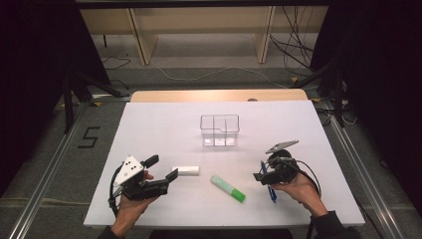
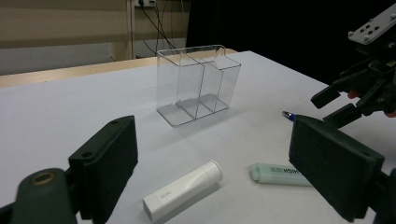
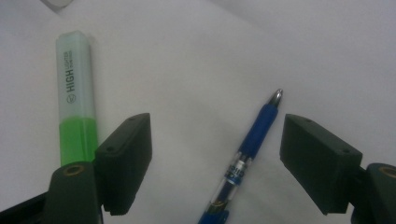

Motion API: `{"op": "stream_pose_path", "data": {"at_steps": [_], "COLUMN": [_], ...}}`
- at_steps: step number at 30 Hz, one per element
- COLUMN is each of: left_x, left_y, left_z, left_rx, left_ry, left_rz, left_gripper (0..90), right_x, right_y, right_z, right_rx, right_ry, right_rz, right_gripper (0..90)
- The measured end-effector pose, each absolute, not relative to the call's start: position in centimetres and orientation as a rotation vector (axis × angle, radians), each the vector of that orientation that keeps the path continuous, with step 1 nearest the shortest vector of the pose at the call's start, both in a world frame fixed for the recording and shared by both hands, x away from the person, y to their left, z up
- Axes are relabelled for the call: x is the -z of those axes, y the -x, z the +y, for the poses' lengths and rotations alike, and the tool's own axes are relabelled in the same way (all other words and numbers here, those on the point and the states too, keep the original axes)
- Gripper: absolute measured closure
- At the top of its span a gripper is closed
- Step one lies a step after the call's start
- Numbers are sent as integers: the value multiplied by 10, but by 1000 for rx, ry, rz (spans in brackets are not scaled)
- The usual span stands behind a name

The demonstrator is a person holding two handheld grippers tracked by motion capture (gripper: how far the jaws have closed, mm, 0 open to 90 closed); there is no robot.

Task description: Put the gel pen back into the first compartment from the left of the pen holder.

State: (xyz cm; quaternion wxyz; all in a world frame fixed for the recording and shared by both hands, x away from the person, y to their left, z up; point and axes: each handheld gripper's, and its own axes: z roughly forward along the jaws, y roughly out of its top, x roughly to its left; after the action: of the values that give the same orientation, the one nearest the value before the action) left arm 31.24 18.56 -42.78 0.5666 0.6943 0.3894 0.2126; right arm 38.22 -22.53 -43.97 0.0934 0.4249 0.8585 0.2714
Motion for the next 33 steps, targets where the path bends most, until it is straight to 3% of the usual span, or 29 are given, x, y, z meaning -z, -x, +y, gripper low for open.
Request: {"op": "stream_pose_path", "data": {"at_steps": [33], "left_x": [427], "left_y": [-312], "left_z": [186], "left_rx": [-503], "left_ry": [-1632], "left_rz": [909], "left_gripper": [150], "right_x": [453], "right_y": [-391], "right_z": [-232], "right_rx": [-611], "right_ry": [-1303], "right_rz": [2633], "right_gripper": [544]}}
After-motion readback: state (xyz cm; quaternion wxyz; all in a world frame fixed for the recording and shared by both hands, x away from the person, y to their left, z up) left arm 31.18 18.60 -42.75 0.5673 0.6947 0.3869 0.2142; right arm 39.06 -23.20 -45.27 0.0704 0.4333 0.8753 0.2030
